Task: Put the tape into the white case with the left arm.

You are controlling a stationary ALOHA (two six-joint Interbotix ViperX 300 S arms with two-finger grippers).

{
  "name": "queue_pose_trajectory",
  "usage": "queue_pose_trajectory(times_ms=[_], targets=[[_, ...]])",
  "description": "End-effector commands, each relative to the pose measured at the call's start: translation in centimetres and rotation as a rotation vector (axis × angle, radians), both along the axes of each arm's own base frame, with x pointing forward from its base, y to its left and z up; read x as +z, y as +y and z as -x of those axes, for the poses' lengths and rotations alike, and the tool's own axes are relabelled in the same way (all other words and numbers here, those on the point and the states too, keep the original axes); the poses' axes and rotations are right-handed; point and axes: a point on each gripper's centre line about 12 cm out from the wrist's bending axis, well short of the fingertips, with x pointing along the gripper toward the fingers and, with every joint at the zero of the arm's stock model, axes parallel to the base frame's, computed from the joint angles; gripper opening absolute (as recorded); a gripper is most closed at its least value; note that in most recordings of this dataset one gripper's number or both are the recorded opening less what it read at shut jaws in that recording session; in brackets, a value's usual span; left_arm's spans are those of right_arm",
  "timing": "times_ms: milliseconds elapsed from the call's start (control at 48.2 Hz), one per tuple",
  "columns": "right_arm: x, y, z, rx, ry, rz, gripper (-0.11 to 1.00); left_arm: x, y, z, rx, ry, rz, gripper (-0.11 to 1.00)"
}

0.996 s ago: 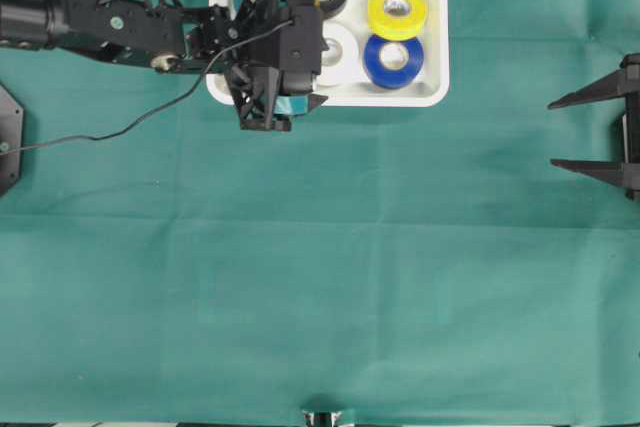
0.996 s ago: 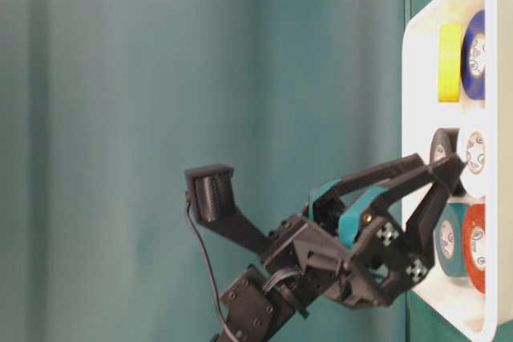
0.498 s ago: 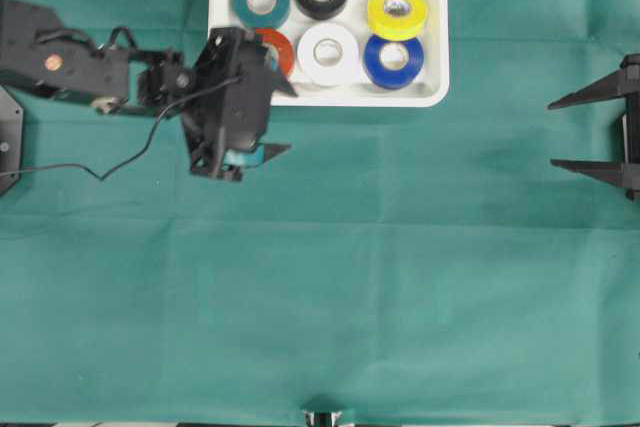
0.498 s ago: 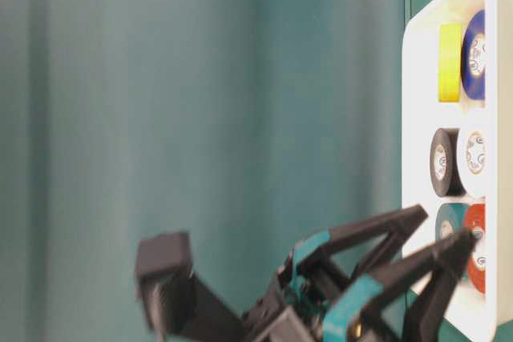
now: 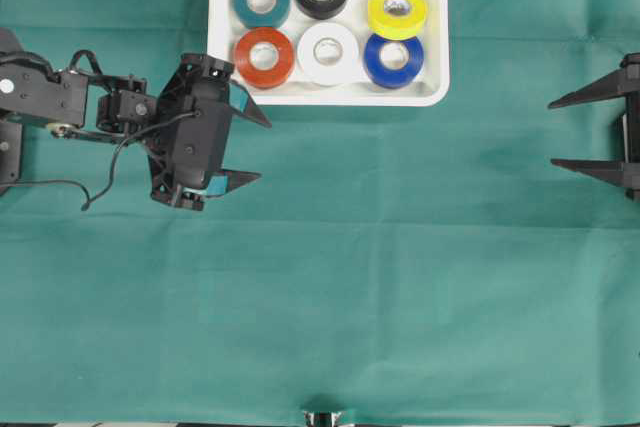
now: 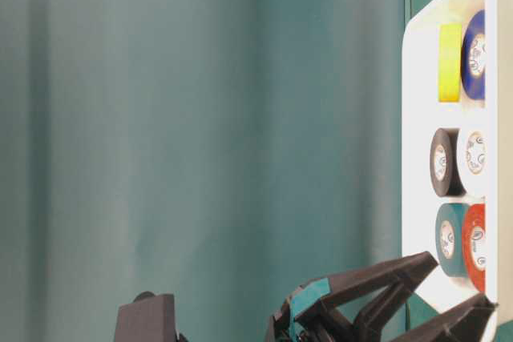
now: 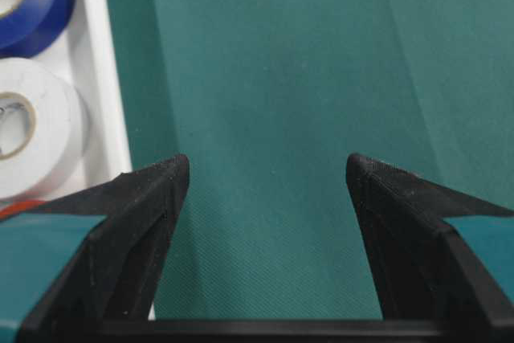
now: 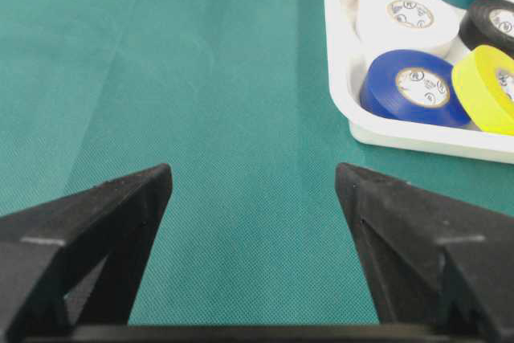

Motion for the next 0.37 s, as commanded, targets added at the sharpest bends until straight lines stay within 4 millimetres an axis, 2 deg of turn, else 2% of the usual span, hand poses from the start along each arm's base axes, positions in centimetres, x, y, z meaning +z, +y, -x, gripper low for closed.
queue_pose_trajectory(times_ms=[0, 187, 353], targets=[[0.5, 0.0, -0.2, 0.001, -0.015, -0.002, 0.86, 1.3, -0.2, -0.1, -0.003, -0.043, 0.005, 0.79], [0.5, 0.0, -0.2, -0.001, -0.015, -0.002, 0.86, 1.9, -0.3, 0.2, -0.007, -0.061, 0.005, 0.79], [0.5, 0.0, -0.2, 0.001, -0.015, -0.002, 0.86, 2.4, -0.3, 1.3, -0.006, -0.078, 0.007, 0.78]])
